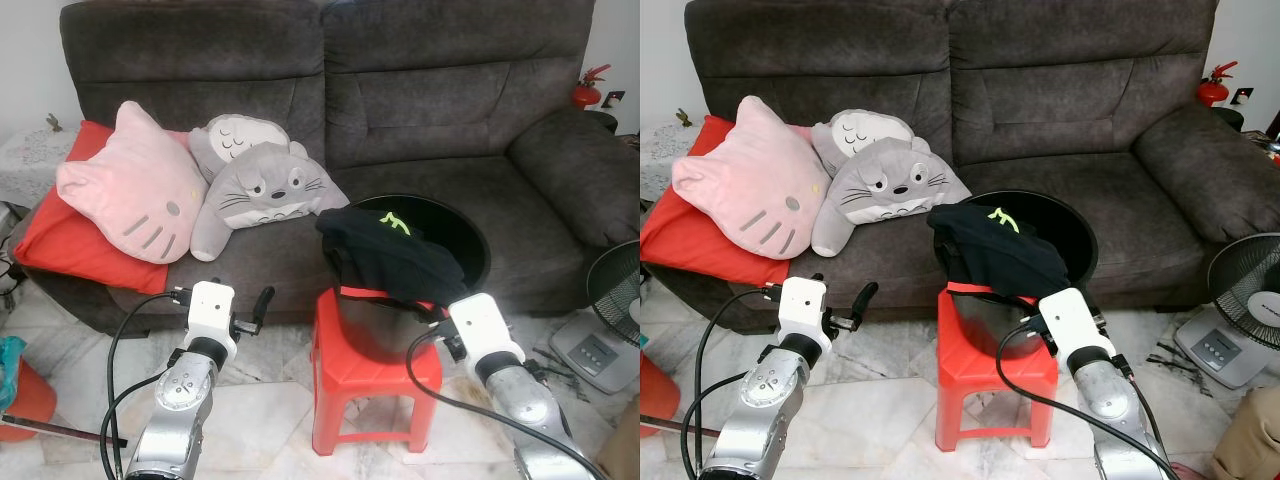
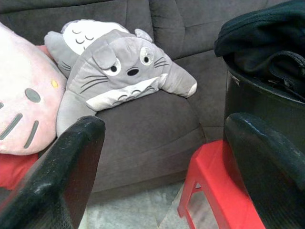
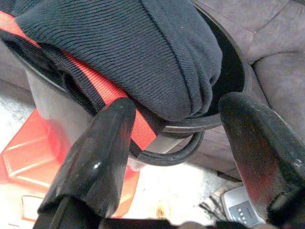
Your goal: Hang hanger
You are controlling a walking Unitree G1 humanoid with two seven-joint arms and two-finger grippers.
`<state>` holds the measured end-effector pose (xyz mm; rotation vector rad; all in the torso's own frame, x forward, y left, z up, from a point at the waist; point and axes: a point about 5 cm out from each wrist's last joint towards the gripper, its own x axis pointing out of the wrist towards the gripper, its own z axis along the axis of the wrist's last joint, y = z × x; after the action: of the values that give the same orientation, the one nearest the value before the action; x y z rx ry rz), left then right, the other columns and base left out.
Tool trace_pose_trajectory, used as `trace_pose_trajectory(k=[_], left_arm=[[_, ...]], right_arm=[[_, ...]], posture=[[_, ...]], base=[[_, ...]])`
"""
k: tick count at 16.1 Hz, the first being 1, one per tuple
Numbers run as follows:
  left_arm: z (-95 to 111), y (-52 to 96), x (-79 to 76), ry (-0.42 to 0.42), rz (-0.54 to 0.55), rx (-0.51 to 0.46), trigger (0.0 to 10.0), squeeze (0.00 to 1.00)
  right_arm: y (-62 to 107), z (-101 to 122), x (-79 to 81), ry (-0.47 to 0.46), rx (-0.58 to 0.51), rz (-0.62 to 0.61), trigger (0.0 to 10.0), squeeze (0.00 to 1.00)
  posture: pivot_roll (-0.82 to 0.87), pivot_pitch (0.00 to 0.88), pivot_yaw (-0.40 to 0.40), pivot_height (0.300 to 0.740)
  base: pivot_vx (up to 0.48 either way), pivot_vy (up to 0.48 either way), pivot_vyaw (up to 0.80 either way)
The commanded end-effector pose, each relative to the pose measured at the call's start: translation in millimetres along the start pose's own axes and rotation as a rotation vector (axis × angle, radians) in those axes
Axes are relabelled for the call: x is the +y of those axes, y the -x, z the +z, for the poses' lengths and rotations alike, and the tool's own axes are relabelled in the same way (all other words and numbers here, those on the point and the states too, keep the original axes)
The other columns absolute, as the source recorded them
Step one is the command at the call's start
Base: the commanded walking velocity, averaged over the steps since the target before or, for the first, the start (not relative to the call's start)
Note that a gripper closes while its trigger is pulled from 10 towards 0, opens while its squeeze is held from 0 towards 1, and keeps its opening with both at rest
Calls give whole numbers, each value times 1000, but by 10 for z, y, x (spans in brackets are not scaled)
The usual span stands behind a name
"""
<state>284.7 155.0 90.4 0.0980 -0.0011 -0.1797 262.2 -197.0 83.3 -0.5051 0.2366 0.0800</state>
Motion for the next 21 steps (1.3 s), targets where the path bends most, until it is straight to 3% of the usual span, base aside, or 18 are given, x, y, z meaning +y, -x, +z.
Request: trace_pose_trajectory(k=[1,7,11,21], left_arm=[[-15,-2,1,12,1,3,10000,0],[-8,-16,-11,14,1,0,10000,0],[-1,-27,-34,14,-8,-4,10000,0],[1,-29,-40,19,0,-5,10000,0]], right_arm=[[-11,49,-12,20,-22,-2,10000,0],[-49,140,-117,48,-70,-61,10000,0],[-55,154,-103,58,-76,-64,10000,0],[-80,365,-203,81,-206,-131,10000,0]], posture=[[-76,0,51,740],[-78,0,53,740],[-77,0,53,740],[-71,0,45,740]], base=[[0,0,0],[0,0,0],[0,0,0],[0,0,0]])
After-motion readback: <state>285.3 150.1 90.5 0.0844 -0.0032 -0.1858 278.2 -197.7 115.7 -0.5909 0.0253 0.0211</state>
